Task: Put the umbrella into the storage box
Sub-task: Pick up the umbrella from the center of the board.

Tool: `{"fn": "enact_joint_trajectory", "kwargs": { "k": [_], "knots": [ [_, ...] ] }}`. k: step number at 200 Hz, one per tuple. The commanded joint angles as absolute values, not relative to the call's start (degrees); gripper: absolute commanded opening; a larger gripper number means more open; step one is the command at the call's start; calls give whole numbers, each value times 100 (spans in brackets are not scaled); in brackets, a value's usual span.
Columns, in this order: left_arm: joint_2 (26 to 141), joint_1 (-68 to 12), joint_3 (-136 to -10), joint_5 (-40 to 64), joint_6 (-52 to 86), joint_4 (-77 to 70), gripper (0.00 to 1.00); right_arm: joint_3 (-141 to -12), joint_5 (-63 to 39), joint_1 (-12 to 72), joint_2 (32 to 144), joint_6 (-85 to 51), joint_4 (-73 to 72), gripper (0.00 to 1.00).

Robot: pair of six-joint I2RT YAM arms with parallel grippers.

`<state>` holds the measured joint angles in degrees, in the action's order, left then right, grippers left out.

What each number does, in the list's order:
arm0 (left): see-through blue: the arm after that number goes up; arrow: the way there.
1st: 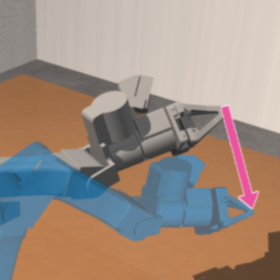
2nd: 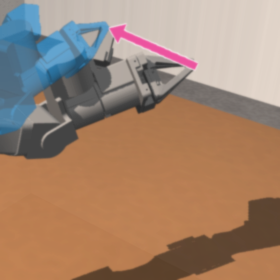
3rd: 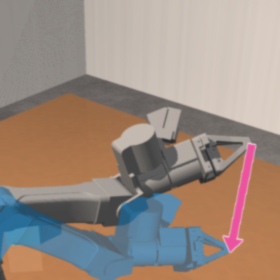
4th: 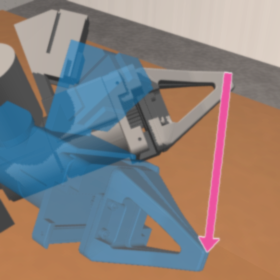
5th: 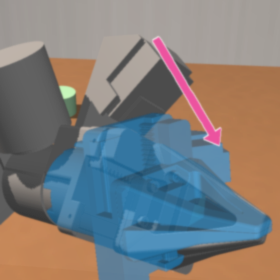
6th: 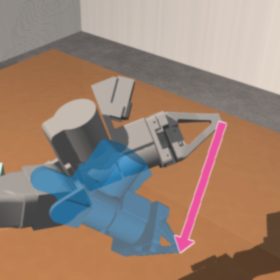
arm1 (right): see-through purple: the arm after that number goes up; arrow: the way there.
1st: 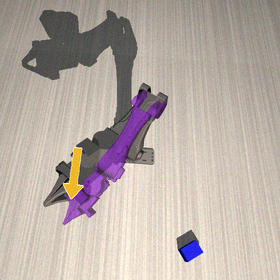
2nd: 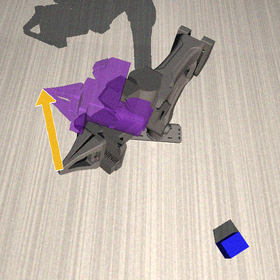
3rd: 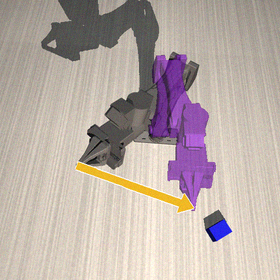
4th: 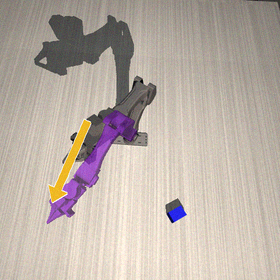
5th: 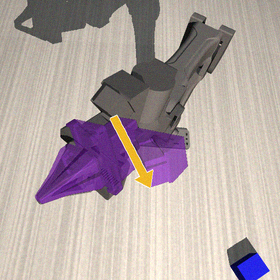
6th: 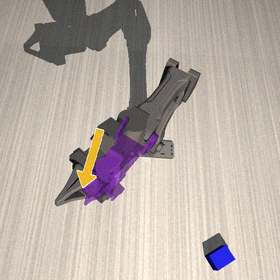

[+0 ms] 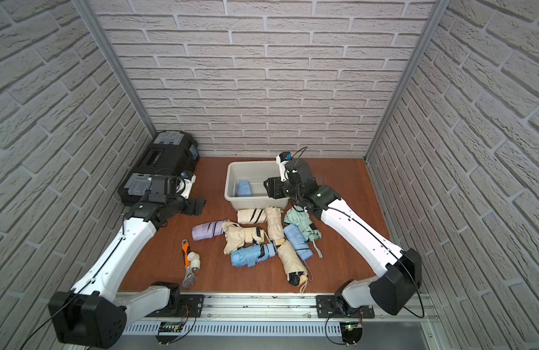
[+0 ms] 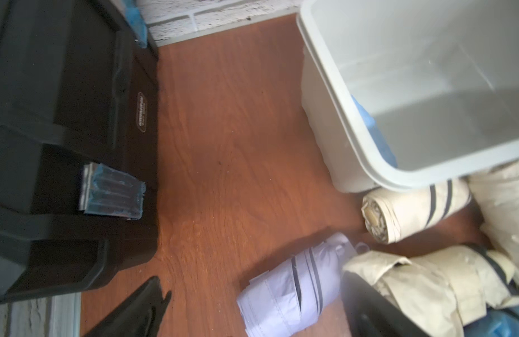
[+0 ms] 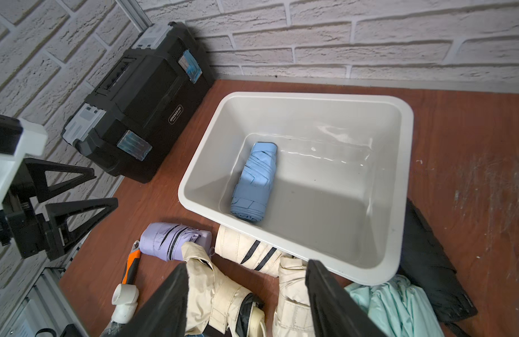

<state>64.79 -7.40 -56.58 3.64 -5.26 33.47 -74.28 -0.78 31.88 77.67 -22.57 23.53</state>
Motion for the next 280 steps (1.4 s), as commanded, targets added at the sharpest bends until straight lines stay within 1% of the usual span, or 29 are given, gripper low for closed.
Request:
{"fn": "enact_joint_trajectory", "kwargs": {
  "k": [1, 20, 52, 104, 125, 185, 280],
  "knots": [
    [6428, -712, -5516, 853, -1958, 3539, 98, -7063, 254, 3216, 7494, -1807, 1687, 70],
    [6536, -711, -5446, 1002, -2660, 3732, 98, -6873, 283, 3217, 7383, -1457, 1619, 70],
    [6895, -733, -5358, 1403, -3400, 3866, 98, -6703, 296, 3216, 7269, -1252, 1556, 73],
    [7750, -835, -5337, 1346, -4141, 3979, 98, -6575, 396, 3217, 7161, -1275, 1529, 74],
    [7960, -835, -5274, 1318, -4350, 3956, 98, -6542, 479, 3209, 7121, -1250, 1519, 76],
    [8508, -861, -5252, 1154, -4835, 4003, 98, -6473, 557, 3210, 7084, -1258, 1486, 76],
    [9022, -941, -5003, 686, -5070, 3511, 98, -6328, 546, 3212, 7022, -1404, 1415, 76]
  ]
}}
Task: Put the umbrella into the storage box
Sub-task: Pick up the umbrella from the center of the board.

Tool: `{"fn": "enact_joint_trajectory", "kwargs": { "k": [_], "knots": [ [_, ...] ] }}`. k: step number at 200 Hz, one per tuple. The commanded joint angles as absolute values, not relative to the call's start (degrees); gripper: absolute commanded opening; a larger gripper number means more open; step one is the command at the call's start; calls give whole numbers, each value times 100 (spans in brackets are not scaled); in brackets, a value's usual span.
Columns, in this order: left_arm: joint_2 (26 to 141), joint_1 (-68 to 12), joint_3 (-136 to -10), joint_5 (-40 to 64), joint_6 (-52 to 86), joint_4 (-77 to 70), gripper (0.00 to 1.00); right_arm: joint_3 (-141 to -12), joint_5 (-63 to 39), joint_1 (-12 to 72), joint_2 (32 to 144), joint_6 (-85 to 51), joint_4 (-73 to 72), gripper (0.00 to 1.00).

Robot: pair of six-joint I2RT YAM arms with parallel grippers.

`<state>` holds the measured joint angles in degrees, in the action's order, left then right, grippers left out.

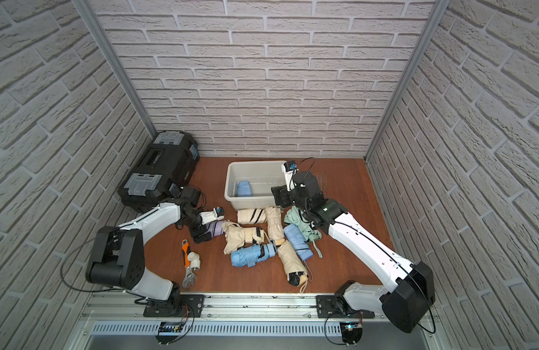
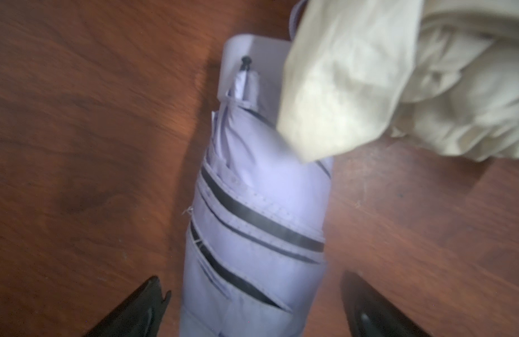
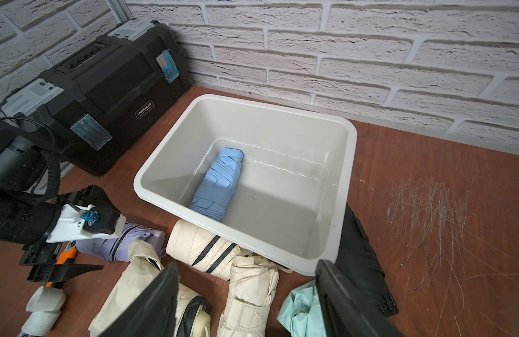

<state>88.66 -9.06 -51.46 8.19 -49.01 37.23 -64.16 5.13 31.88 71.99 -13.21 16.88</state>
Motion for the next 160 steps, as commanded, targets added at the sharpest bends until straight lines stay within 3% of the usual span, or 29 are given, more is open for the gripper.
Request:
{"fn": "enact_joint_trajectory", "kwargs": {
  "k": [1, 66, 160],
  "knots": [
    [9028, -941, -5002, 686, -5075, 3505, 98, -6324, 541, 3214, 7022, -1410, 1415, 76],
    [9308, -949, -4997, 609, -5220, 3362, 77, -6232, 586, 3216, 6931, -1501, 1360, 76],
    [8716, -625, -4767, 459, -5286, 3620, 52, -6170, 570, 3212, 6963, -1485, 1178, 75]
  ]
}}
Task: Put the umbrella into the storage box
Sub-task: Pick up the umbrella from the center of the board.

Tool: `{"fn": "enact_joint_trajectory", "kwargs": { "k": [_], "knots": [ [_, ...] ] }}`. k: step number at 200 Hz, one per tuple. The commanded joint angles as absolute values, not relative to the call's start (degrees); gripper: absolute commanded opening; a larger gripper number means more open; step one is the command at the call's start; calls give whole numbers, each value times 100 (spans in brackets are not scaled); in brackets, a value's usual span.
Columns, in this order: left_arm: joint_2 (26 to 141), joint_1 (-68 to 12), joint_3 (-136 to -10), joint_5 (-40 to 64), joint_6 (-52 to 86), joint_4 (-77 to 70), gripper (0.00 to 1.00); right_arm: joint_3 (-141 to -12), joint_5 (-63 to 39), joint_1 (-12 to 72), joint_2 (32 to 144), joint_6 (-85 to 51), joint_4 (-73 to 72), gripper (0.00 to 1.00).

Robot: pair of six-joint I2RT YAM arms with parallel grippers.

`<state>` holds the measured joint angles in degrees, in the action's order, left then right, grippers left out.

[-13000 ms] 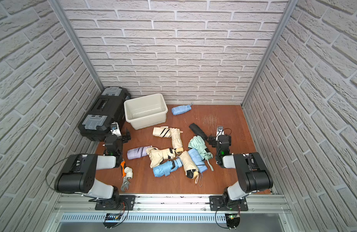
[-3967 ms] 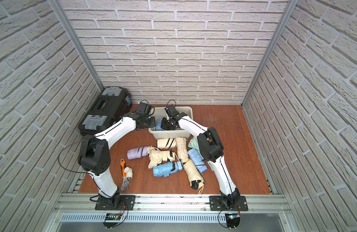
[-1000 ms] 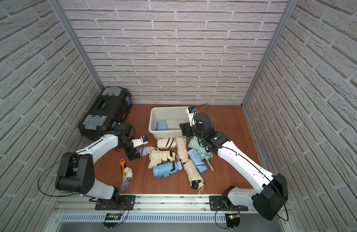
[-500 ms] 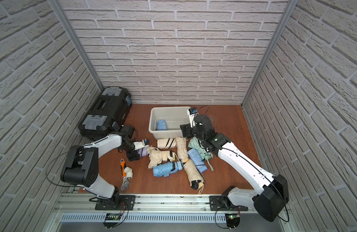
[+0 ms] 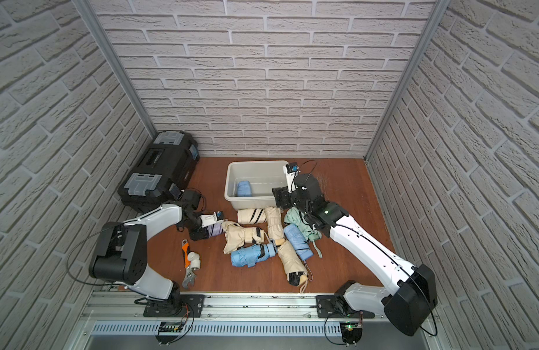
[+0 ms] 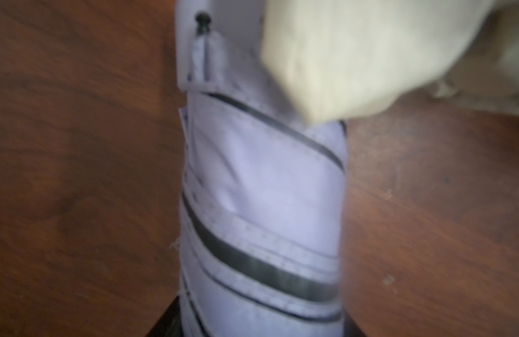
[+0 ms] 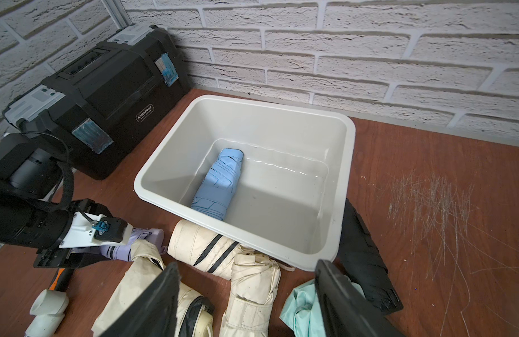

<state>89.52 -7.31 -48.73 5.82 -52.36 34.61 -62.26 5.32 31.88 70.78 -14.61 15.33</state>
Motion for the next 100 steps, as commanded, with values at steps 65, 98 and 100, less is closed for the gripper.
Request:
{"fn": "enact_joint_trajectory", "kwargs": {
  "k": [65, 98, 100],
  "knots": [
    [7699, -399, -4776, 164, -4691, 3806, 44, -6118, 509, 3216, 6935, -1493, 1108, 75],
    [7081, -319, -4812, -12, -4393, 4031, 44, -6091, 460, 3217, 6909, -1496, 1089, 75],
    [7048, -315, -4815, -23, -4370, 4038, 43, -6097, 458, 3212, 6911, -1501, 1094, 75]
  ]
}}
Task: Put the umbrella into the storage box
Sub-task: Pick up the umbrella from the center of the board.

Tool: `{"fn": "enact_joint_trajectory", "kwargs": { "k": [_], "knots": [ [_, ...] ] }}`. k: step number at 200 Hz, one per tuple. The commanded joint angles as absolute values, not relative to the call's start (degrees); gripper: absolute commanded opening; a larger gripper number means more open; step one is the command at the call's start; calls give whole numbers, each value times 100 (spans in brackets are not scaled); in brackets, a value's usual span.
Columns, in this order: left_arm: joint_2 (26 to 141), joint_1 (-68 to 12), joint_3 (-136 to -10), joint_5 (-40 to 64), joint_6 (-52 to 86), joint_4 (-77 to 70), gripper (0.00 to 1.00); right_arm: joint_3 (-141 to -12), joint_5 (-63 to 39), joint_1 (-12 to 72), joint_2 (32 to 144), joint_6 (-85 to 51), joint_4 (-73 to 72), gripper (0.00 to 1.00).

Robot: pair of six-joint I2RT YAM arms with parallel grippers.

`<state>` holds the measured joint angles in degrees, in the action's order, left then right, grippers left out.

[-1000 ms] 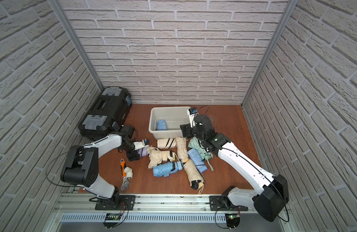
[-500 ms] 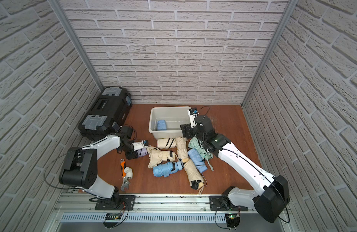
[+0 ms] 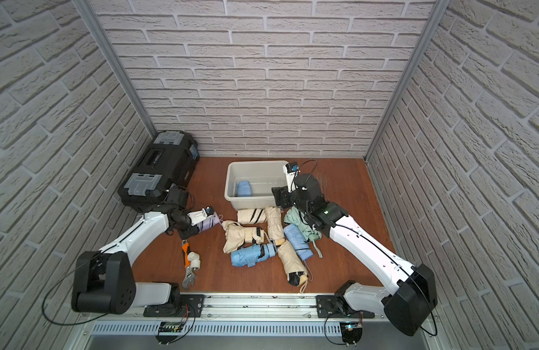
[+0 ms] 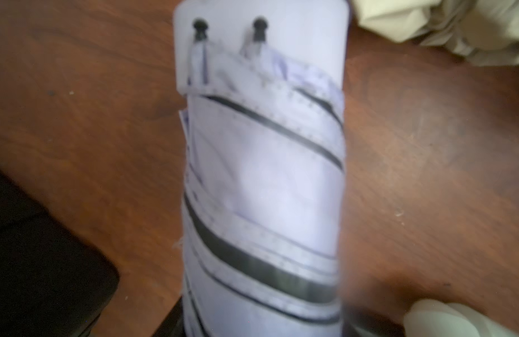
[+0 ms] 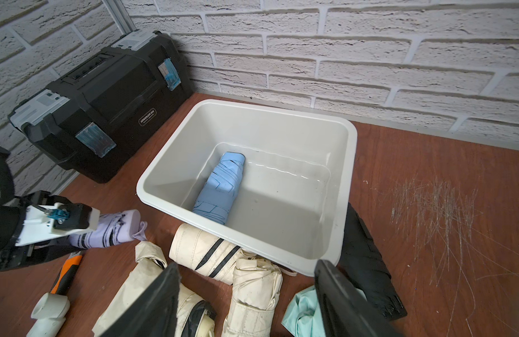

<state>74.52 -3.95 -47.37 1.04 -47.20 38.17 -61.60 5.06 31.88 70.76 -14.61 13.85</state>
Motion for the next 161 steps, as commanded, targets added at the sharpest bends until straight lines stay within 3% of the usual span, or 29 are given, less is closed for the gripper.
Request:
{"fn": "enact_joint_trajectory", "kwargs": {
  "k": [1, 88, 161],
  "knots": [
    [7026, -311, -4816, -25, -4356, 4045, 43, -6099, 453, 3215, 6909, -1502, 1092, 75],
    [5604, -343, -5695, 363, -1837, 3167, 45, -6619, -256, 3258, 7043, -2135, 1305, 74],
    [6180, -1735, -6017, 578, -237, 1318, 47, -7299, -873, 3846, 7820, -3026, 750, 75]
  ]
}}
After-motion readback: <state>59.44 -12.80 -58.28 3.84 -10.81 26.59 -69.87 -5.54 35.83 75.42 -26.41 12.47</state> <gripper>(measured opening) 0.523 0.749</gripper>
